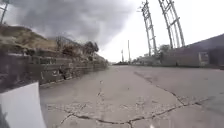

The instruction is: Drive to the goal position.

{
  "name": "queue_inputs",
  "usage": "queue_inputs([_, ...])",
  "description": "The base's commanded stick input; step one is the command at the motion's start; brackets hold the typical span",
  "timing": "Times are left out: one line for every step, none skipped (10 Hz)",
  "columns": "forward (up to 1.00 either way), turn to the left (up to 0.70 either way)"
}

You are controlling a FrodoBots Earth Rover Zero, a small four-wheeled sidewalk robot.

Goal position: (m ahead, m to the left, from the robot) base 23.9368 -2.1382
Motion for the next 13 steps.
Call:
queue_inputs([0.85, 0.0])
queue_inputs([0.85, 0.0])
queue_inputs([0.85, 0.0])
queue_inputs([0.85, -0.25])
queue_inputs([0.85, -0.18])
queue_inputs([0.85, -0.11])
queue_inputs([0.85, -0.03])
queue_inputs([0.85, 0.0])
queue_inputs([0.85, 0.0])
queue_inputs([0.85, 0.0])
queue_inputs([0.85, 0.0])
queue_inputs([0.85, 0.0])
queue_inputs([0.85, 0.0])
